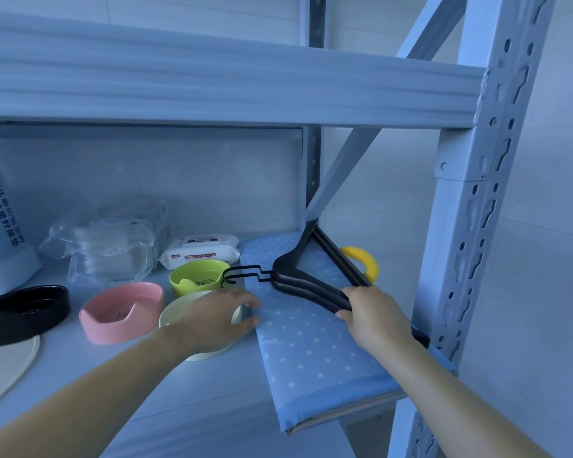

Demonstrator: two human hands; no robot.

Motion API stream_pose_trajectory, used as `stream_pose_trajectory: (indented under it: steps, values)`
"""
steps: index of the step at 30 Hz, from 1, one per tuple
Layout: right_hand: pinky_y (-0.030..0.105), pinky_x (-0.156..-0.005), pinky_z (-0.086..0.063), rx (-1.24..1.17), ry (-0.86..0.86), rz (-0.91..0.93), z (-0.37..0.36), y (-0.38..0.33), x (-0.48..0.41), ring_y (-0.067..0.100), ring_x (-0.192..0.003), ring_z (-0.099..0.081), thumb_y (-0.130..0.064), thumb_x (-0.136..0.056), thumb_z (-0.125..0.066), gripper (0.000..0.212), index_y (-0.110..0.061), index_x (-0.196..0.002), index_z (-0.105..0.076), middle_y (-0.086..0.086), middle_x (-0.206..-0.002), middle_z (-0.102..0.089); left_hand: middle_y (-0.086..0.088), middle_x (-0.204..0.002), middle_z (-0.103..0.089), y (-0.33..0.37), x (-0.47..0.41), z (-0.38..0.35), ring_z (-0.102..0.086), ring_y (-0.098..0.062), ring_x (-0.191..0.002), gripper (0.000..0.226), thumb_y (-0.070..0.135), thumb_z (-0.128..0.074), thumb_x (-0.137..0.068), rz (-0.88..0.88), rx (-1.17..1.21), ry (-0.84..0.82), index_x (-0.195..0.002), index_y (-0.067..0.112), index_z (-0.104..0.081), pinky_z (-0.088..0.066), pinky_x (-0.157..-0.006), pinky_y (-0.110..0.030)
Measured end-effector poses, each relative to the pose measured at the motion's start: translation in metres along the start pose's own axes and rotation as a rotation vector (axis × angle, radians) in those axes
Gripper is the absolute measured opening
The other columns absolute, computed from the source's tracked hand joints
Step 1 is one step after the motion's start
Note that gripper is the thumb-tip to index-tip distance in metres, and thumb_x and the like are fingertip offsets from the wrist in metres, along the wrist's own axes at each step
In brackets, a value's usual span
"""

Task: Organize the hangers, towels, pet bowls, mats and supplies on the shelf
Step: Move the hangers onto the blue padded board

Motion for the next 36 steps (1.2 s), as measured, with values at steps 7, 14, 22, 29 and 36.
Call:
stream_pose_trajectory:
  steps: [7,14,22,29,36]
  values:
    - [0.026,-0.046,-0.031,0.017,0.009,-0.005,-0.004,-0.002,-0.010,0.013,-0.054,-0.041,-0.029,-0.094,-0.054,0.022,-0.014,-0.079,-0.045,-0.003,-0.064,-0.043,0.021,-0.115,-0.053,-0.005,0.008,-0.007,-0.048,-0.002,-0.110,0.027,0.048,-0.050,-0.090,0.003,-0.018,-0.005,-0.114,0.038,-0.056,-0.036,-0.085,-0.018]
    - [0.025,-0.043,-0.027,0.040,0.004,-0.013,-0.006,-0.001,-0.011,0.013,-0.052,-0.039,-0.029,-0.094,-0.053,0.027,-0.016,-0.074,-0.040,-0.002,-0.063,-0.042,0.021,-0.122,-0.049,-0.010,0.014,-0.011,-0.046,-0.001,-0.113,0.025,0.044,-0.050,-0.091,-0.009,0.011,0.005,-0.113,0.037,-0.057,-0.040,-0.092,-0.023]
    - [0.025,-0.043,-0.025,0.039,0.005,-0.018,-0.005,-0.004,-0.009,0.013,-0.053,-0.039,-0.026,-0.094,-0.053,0.022,-0.014,-0.078,-0.043,-0.003,-0.063,-0.041,0.019,-0.129,-0.043,-0.007,0.017,-0.015,-0.042,-0.006,-0.120,0.023,0.039,-0.047,-0.093,0.005,-0.017,0.042,-0.114,0.037,-0.056,-0.041,-0.089,-0.024]
    - [0.024,-0.043,-0.025,0.042,0.000,-0.003,-0.004,-0.004,-0.009,0.019,-0.062,-0.045,-0.027,-0.095,-0.052,0.021,-0.014,-0.082,-0.044,-0.003,-0.064,-0.039,0.024,-0.144,-0.030,0.043,0.026,-0.009,-0.034,-0.002,-0.130,0.036,0.053,-0.036,-0.093,-0.107,0.051,0.045,-0.125,0.043,-0.048,-0.037,-0.098,-0.023]
    - [0.025,-0.045,-0.026,0.032,-0.030,-0.027,-0.002,0.000,-0.001,0.010,-0.053,-0.036,-0.029,-0.094,-0.053,0.029,-0.016,-0.072,-0.039,-0.002,-0.066,-0.040,0.010,-0.155,-0.017,0.059,0.015,-0.039,-0.016,-0.007,-0.142,0.047,0.044,-0.029,-0.099,-0.070,0.038,-0.091,-0.144,0.033,-0.030,-0.014,-0.109,-0.018]
Point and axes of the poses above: each hand's wrist, its own x-axis away from the middle knuckle, its own z-axis out of the back of the hand, y = z × x, the point moved 6 cm from there along -x, towards the middle knuckle
